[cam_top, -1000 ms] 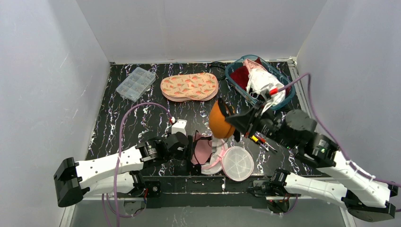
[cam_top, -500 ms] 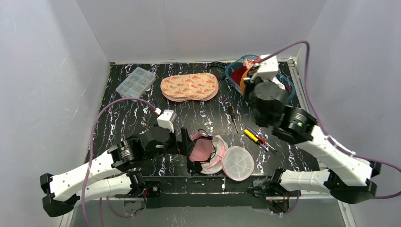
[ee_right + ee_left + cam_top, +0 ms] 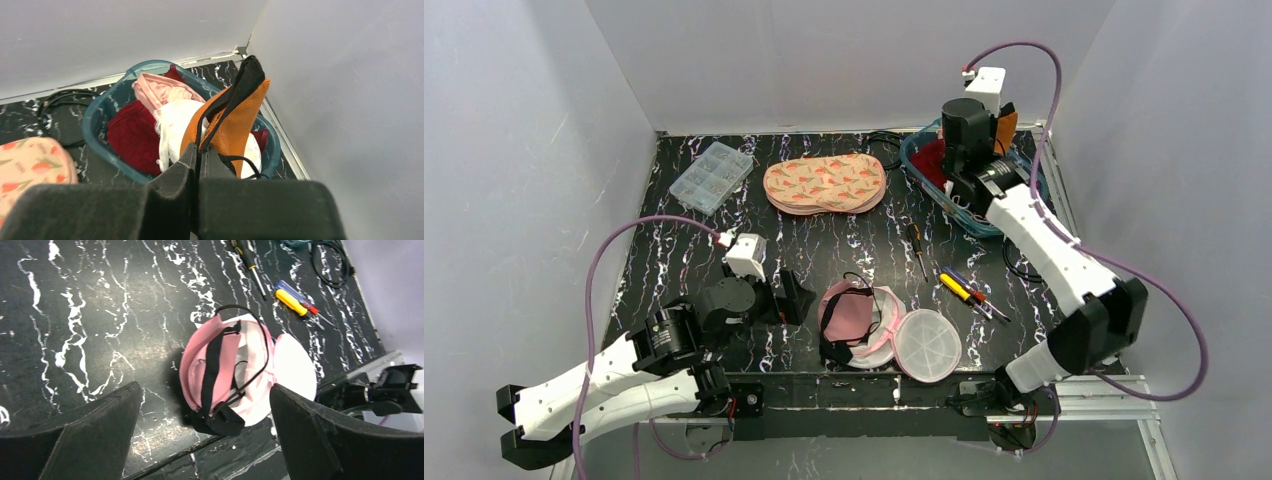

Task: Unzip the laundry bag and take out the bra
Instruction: Place the bra in the bin, then pick up the bra from the laundry bag.

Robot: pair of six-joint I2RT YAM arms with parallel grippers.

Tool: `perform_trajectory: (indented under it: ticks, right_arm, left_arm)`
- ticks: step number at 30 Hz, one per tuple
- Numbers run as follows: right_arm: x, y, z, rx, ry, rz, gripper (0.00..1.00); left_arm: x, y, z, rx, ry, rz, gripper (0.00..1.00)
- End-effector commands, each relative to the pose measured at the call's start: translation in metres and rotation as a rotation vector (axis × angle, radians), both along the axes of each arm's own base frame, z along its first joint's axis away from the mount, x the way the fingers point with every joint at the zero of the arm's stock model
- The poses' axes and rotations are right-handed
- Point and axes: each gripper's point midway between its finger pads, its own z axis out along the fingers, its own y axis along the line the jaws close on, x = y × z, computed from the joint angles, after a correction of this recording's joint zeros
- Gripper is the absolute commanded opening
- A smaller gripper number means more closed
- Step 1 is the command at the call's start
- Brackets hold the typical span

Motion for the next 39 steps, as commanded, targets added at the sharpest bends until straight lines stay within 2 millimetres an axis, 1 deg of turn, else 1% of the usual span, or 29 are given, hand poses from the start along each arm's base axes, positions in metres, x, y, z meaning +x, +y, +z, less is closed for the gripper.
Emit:
perform_trajectory:
  ticks: [1, 2, 4, 5, 10, 14, 16, 19, 21, 23, 25, 28, 30, 33, 34, 35, 36, 38, 39]
  right_arm:
    - [0.039, -0.016, 0.008, 0.031, -0.078, -0.097, 0.01]
    - [0.050, -0.019, -0.005, 0.022, -0.055, -0.118, 0.01]
    - [0.066, -0.026, -0.021, -0.003, -0.029, -0.157, 0.01]
    - [0.072, -0.029, -0.028, -0.025, -0.017, -0.177, 0.01]
    - [0.101, -0.041, -0.075, -0.126, 0.081, -0.254, 0.01]
    - [0.115, -0.036, -0.115, -0.166, 0.161, -0.243, 0.01]
    - [0.122, -0.028, -0.140, -0.171, 0.220, -0.205, 0.01]
    - [0.128, -0.014, -0.170, -0.147, 0.291, -0.134, 0.02]
    - [0.131, -0.005, -0.183, -0.120, 0.323, -0.093, 0.20]
    - [0.132, 0.002, -0.191, -0.092, 0.345, -0.060, 0.44]
    - [0.133, 0.007, -0.191, -0.063, 0.346, -0.040, 0.59]
    - [0.130, 0.013, -0.177, -0.007, 0.321, -0.014, 0.71]
    - [0.126, 0.017, -0.158, 0.041, 0.288, 0.001, 0.78]
    - [0.114, 0.023, -0.123, 0.121, 0.232, 0.042, 0.96]
    - [0.108, 0.027, -0.110, 0.157, 0.215, 0.069, 0.98]
    - [0.098, 0.028, -0.089, 0.189, 0.184, 0.089, 0.99]
    - [0.089, 0.030, -0.076, 0.215, 0.164, 0.107, 0.99]
    - [0.068, 0.037, -0.048, 0.264, 0.122, 0.154, 0.99]
    - [0.055, 0.043, -0.035, 0.284, 0.106, 0.187, 0.99]
  left_arm:
    - [0.011, 0.020, -0.008, 0.061, -0.024, 0.104, 0.98]
    - [0.012, 0.023, -0.010, 0.067, -0.023, 0.127, 0.98]
    - [0.015, 0.031, -0.014, 0.078, -0.012, 0.178, 0.98]
    - [0.016, 0.035, -0.017, 0.084, -0.006, 0.205, 0.98]
    - [0.018, 0.054, -0.033, 0.115, 0.015, 0.314, 0.98]
    - [0.018, 0.060, -0.045, 0.138, 0.021, 0.340, 0.99]
    - [0.018, 0.059, -0.049, 0.140, 0.026, 0.337, 0.99]
    - [0.018, 0.055, -0.055, 0.153, 0.038, 0.329, 0.98]
    - [0.018, 0.052, -0.060, 0.164, 0.049, 0.323, 0.99]
    - [0.017, 0.049, -0.063, 0.170, 0.061, 0.314, 0.99]
    - [0.017, 0.045, -0.066, 0.170, 0.071, 0.303, 0.98]
    - [0.016, 0.041, -0.070, 0.173, 0.085, 0.291, 0.98]
    - [0.015, 0.039, -0.071, 0.167, 0.092, 0.288, 0.98]
    - [0.013, 0.038, -0.072, 0.161, 0.099, 0.277, 0.98]
    - [0.012, 0.038, -0.072, 0.159, 0.101, 0.274, 0.98]
    - [0.011, 0.039, -0.071, 0.151, 0.103, 0.269, 0.98]
    - [0.009, 0.040, -0.071, 0.150, 0.106, 0.266, 0.98]
    - [0.006, 0.042, -0.070, 0.133, 0.112, 0.264, 0.98]
    - [0.005, 0.043, -0.070, 0.120, 0.117, 0.261, 0.98]
